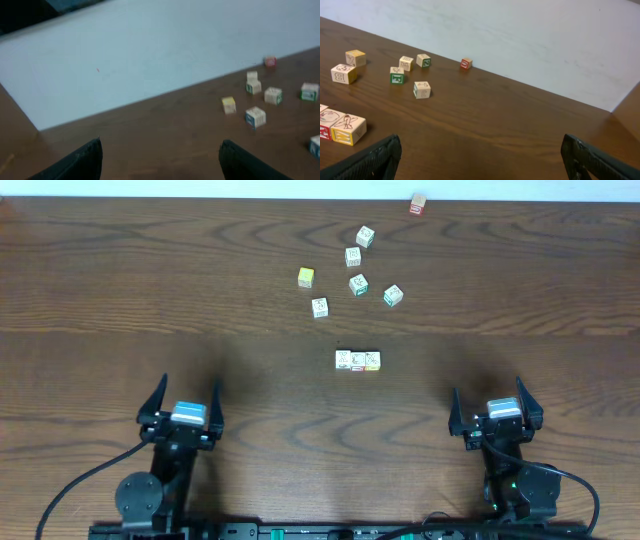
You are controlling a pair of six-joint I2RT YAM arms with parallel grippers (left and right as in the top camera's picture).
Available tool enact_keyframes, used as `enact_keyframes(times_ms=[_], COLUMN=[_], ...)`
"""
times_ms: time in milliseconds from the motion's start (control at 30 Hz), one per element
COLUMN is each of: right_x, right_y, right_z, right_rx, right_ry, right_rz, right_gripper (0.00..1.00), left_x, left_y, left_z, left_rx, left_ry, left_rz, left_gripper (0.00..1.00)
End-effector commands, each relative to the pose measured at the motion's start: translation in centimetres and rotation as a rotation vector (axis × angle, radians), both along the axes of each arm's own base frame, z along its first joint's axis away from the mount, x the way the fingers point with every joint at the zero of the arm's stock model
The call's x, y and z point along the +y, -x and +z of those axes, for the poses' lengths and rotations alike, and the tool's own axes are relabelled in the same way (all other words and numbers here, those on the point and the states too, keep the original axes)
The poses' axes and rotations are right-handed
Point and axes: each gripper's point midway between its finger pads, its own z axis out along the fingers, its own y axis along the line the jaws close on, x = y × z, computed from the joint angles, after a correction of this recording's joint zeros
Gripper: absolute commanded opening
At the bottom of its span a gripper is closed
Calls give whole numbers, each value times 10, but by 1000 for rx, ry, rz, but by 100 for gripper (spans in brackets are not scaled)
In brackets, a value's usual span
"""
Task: Lift 3 blocks
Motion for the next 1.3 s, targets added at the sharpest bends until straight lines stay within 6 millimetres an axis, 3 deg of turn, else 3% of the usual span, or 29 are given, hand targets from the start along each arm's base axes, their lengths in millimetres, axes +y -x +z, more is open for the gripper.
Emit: enact_keyframes(times_ms=[0, 267, 367, 500, 1267], right_x=[-2, -2, -2, -2, -2], right_y=[0, 0, 0, 0, 0], right_z=[0, 0, 0, 0, 0], right_rx=[1, 1, 1, 1, 1], right_ry=[-17, -17, -17, -17, -17], right_rz=[-12, -12, -12, -12, -12], right_gripper=[99, 99, 99, 99, 99], left_x=[-1, 7, 13, 35, 33], left_y=[-5, -11, -11, -10, -10], left_z=[-26, -73, -72, -76, -76], left_rx=[45, 140, 141, 157, 159], left_ry=[-8, -3, 39, 260, 265], left_rz=[-6, 39, 82, 222, 212], left_gripper=[75, 75, 75, 75, 75])
